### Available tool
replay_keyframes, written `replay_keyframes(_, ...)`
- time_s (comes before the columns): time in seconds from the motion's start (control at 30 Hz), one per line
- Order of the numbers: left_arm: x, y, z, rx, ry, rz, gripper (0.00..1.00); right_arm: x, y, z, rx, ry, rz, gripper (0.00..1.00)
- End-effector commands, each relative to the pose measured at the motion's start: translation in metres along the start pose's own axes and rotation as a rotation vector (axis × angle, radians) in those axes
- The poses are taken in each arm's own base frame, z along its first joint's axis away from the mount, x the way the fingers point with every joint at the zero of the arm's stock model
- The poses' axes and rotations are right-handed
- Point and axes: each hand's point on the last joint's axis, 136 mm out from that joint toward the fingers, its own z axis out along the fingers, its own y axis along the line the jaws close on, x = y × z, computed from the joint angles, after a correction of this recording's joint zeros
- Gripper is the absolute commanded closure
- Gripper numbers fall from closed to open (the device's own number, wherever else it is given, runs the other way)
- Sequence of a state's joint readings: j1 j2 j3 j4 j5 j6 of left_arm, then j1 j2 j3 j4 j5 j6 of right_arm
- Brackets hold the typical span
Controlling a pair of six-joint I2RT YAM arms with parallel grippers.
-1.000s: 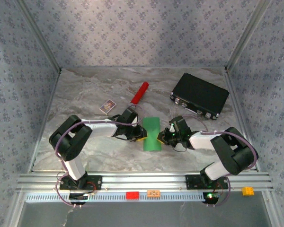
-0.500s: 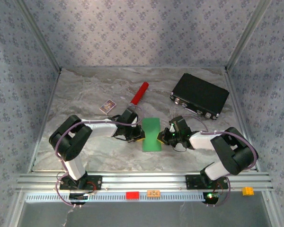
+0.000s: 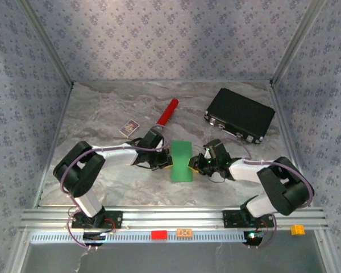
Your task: Fold a paper plane with a square sheet of paper (pick it up from the middle)
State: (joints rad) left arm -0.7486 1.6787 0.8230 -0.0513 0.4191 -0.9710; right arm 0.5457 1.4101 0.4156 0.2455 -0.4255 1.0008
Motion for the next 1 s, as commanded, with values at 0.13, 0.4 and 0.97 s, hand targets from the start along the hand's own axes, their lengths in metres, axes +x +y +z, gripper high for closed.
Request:
replay_keyframes(0.13,0.002,-0.003,-0.014,0.033,0.0,-0.037,1.0,-0.001,0.024,-0.032,0.021,-0.093,-0.27,0.43)
replay_keyframes(0.4,0.003,-0.008,-0.018,0.065,0.005,-0.069,1.0,0.014,0.048,-0.047,0.103,-0.26,-0.746,0.12)
replay_keyframes(0.97,0.002,-0.011,-0.02,0.082,0.002,-0.092,1.0,0.08,0.082,-0.006,0.212,-0.378,-1.497,0.39)
